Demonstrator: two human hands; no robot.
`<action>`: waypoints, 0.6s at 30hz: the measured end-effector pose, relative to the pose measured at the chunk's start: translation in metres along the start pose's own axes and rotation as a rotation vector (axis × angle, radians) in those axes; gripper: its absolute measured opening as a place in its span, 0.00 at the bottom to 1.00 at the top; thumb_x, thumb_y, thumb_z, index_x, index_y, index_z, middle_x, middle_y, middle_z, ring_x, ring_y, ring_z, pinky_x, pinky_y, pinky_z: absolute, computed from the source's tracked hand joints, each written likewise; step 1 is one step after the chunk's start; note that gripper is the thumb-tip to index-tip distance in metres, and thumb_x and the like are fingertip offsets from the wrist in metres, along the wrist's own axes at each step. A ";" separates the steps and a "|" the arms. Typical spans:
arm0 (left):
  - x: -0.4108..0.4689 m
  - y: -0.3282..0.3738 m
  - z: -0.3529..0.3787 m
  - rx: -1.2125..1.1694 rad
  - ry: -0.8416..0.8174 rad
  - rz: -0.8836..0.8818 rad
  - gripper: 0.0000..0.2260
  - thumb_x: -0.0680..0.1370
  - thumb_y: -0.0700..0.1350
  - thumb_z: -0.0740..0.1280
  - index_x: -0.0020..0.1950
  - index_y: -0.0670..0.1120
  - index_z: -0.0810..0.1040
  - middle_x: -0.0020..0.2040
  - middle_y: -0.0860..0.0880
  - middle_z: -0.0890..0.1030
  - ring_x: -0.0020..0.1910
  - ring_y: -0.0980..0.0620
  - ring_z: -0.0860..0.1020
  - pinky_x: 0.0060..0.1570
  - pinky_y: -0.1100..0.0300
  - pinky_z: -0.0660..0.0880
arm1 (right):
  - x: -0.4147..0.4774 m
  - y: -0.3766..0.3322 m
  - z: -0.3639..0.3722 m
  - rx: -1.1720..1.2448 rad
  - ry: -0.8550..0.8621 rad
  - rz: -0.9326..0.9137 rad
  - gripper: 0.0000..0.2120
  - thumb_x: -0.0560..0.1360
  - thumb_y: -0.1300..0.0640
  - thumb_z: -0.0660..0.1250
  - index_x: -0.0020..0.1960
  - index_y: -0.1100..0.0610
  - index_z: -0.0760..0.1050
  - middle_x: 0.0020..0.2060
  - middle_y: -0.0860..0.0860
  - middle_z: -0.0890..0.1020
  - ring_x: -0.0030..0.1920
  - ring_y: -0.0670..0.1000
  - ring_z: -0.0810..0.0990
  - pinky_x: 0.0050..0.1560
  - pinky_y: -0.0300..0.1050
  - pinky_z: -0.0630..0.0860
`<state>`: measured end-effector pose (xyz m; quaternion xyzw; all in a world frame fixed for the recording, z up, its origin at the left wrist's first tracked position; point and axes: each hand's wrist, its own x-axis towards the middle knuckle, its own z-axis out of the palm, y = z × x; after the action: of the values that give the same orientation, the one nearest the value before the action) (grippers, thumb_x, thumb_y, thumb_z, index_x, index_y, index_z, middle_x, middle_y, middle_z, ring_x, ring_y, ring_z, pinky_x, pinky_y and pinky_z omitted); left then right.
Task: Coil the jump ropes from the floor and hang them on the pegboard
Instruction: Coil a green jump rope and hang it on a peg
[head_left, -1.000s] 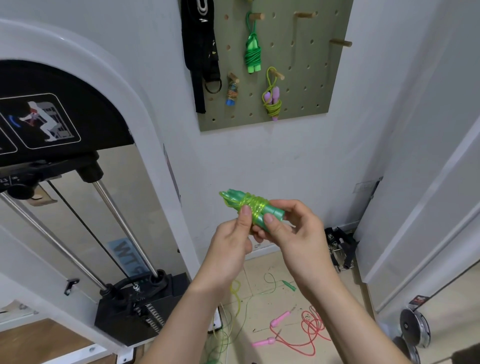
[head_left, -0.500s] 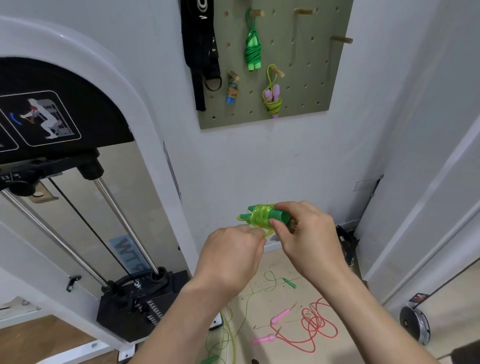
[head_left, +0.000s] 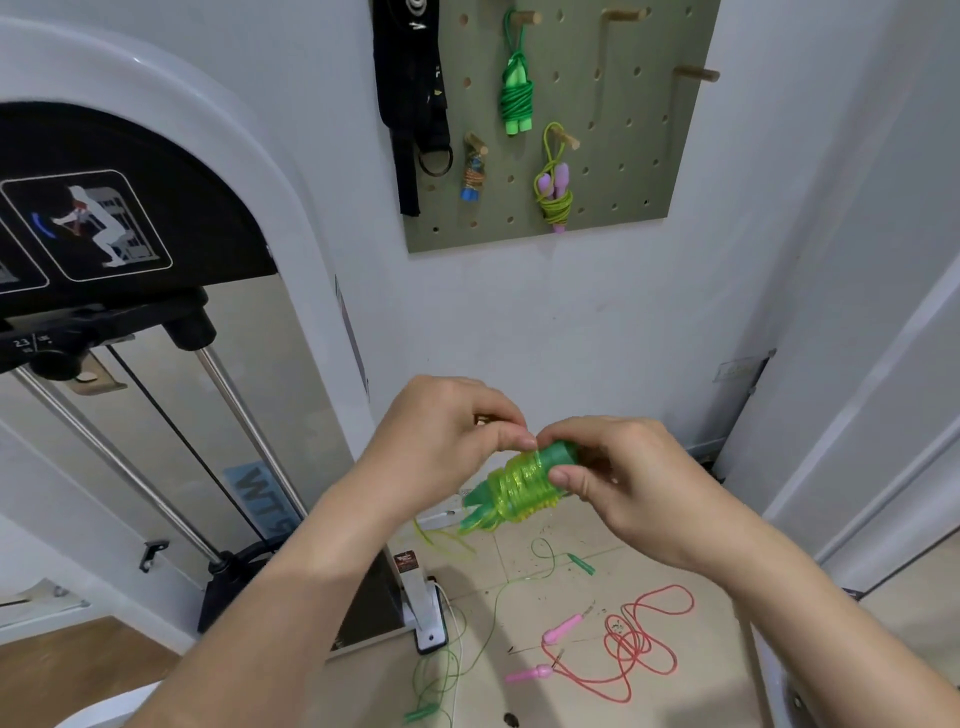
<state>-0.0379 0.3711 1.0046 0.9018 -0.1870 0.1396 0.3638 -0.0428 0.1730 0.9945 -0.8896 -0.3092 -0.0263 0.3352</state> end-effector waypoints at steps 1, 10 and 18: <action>0.002 0.002 -0.001 -0.160 -0.031 -0.108 0.02 0.68 0.47 0.76 0.36 0.52 0.85 0.34 0.54 0.83 0.37 0.60 0.80 0.43 0.64 0.75 | -0.001 -0.003 -0.005 0.122 -0.038 0.028 0.08 0.76 0.59 0.69 0.54 0.50 0.80 0.38 0.46 0.82 0.37 0.41 0.78 0.43 0.34 0.74; -0.021 0.004 0.032 -1.153 -0.167 -0.576 0.19 0.69 0.58 0.67 0.38 0.42 0.82 0.30 0.44 0.81 0.25 0.51 0.79 0.22 0.68 0.66 | 0.000 -0.014 -0.005 0.908 0.031 0.170 0.08 0.70 0.67 0.71 0.49 0.62 0.79 0.33 0.54 0.83 0.31 0.52 0.82 0.30 0.37 0.74; -0.037 0.008 0.057 -0.848 0.074 -0.587 0.16 0.80 0.35 0.56 0.35 0.45 0.76 0.26 0.52 0.69 0.22 0.58 0.60 0.23 0.65 0.56 | 0.007 -0.006 0.030 1.055 0.307 0.317 0.06 0.73 0.68 0.68 0.49 0.61 0.77 0.38 0.59 0.81 0.32 0.53 0.80 0.31 0.37 0.74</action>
<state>-0.0680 0.3348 0.9553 0.6841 0.0468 -0.0247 0.7274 -0.0455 0.1980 0.9764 -0.6234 -0.0908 0.0531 0.7748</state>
